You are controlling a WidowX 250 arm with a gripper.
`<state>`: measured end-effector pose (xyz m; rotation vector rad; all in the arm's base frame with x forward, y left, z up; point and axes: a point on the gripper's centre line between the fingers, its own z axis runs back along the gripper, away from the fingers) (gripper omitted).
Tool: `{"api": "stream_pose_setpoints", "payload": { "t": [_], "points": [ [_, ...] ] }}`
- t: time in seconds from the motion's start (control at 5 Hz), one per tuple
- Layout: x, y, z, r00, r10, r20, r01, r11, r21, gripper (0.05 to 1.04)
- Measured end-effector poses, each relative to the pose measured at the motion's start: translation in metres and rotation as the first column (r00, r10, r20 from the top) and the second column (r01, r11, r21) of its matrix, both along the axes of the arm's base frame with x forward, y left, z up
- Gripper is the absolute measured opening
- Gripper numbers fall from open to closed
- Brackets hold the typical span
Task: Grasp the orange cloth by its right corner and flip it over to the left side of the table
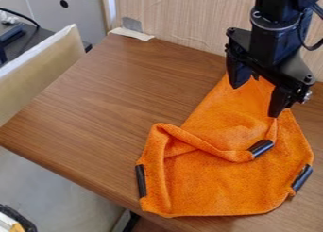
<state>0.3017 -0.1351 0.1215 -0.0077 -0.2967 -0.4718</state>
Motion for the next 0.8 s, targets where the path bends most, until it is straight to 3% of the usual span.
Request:
{"api": "stream_pose_setpoints", "payload": {
  "t": [0.2, 0.4, 0.6, 0.8],
  "points": [
    [0.000, -0.001, -0.009, 1.000, 0.003, -0.026, -0.003, 1.000, 0.003, 1.001],
    [0.002, -0.028, -0.019, 0.998, -0.006, -0.060, 0.002, 0.998, -0.069, 1.001],
    [0.009, -0.063, -0.026, 0.993, -0.093, -0.074, 0.086, 0.992, -0.097, 1.001],
    [0.007, -0.098, -0.042, 0.980, -0.179, -0.091, 0.172, 0.981, -0.085, 1.001]
  ]
}}
